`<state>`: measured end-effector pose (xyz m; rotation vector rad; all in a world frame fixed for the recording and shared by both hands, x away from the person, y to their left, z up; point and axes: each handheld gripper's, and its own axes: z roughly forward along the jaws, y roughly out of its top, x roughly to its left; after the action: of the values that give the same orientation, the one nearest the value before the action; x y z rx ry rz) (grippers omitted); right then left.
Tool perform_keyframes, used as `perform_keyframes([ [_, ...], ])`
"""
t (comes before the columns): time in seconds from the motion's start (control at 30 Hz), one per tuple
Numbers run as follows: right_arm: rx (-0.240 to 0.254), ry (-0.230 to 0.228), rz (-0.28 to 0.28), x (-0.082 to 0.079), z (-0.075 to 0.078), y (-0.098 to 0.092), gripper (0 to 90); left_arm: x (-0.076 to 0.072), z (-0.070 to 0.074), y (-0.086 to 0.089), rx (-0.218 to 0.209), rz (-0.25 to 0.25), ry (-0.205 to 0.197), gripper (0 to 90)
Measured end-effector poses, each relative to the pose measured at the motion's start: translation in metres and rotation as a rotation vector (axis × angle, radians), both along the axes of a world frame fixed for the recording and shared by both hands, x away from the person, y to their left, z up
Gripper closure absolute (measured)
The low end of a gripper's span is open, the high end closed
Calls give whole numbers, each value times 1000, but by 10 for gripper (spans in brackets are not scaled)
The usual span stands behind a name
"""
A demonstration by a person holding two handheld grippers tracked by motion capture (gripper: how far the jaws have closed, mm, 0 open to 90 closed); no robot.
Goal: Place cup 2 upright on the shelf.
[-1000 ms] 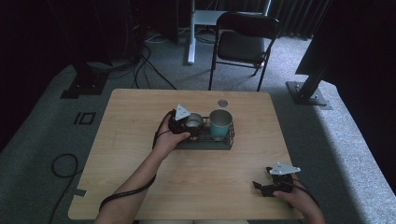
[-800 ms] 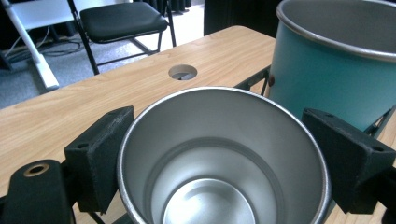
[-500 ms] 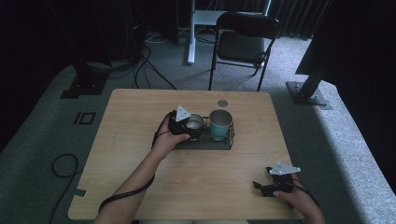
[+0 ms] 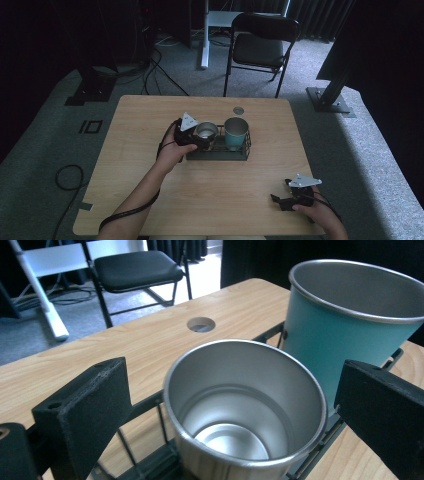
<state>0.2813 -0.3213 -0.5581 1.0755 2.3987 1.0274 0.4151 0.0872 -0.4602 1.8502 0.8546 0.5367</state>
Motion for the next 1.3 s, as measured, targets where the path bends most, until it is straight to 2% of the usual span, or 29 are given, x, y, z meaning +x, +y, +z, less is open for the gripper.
perform_keyframes([
  [0.27, 0, 0, 0, 0, 0, 0, 110, -7, 3, 13, -32, 10, 9, 24],
  [0.43, 0, 0, 0, 0, 0, 0, 110, -10, 8, 23, -59, 29, 3, 24],
  [0.53, 0, 0, -3, 0, 0, 0, 110, -12, 10, 28, -54, 45, -7, 24],
  [0.6, 0, 0, -6, 0, 0, 1, 110, -13, 11, 32, -67, 49, -2, 24],
  [0.77, 0, 0, -6, 0, 0, 1, 110, -16, 8, 41, -47, 60, 4, 24],
  [1.3, 0, 0, -5, 0, 0, 1, 110, -23, -2, 71, -57, 119, 31, 24],
])
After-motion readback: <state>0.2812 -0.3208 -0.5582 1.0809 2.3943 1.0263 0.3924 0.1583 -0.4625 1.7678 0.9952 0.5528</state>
